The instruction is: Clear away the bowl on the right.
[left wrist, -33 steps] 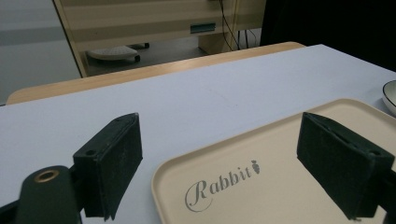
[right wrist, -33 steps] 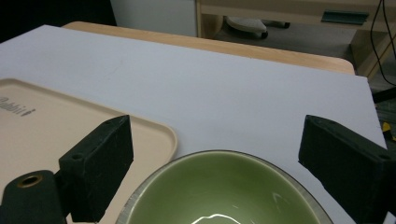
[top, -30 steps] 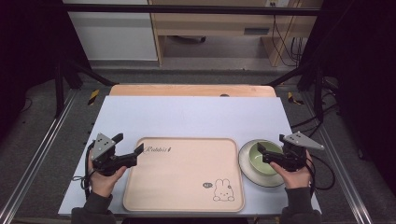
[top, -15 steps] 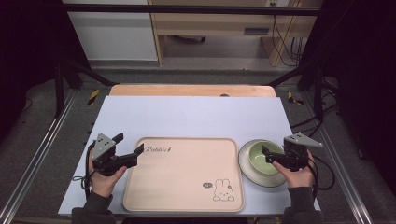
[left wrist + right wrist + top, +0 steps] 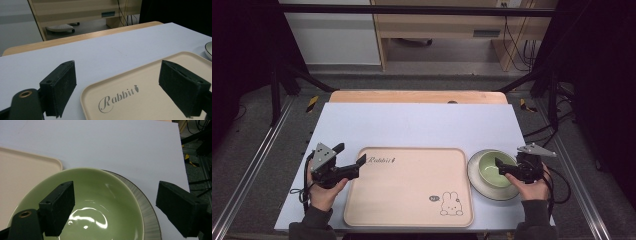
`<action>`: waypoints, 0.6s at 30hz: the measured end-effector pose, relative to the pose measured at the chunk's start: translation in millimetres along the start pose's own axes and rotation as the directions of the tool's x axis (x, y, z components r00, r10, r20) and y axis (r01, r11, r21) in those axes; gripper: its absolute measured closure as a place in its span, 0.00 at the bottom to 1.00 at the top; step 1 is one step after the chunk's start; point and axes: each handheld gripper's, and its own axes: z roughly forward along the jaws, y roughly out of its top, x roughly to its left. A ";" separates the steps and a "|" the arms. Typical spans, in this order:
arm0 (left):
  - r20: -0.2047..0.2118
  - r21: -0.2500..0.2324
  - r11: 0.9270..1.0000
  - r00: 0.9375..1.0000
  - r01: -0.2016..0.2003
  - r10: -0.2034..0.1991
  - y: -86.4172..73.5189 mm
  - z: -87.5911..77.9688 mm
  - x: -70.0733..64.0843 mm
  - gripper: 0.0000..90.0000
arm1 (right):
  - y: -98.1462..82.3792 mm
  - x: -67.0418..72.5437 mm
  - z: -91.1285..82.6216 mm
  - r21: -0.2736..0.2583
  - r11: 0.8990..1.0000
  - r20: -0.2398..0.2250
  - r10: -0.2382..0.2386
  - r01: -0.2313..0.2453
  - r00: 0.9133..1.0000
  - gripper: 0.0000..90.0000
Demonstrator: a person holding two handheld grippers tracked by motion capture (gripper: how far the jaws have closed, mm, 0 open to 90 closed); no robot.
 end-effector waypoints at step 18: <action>0.003 0.005 1.000 1.000 -0.002 0.002 -0.1 0.4 -0.4 0.16 | -5.6 -3.8 7.0 0.120 0.993 0.014 0.013 -0.015 1.000 0.43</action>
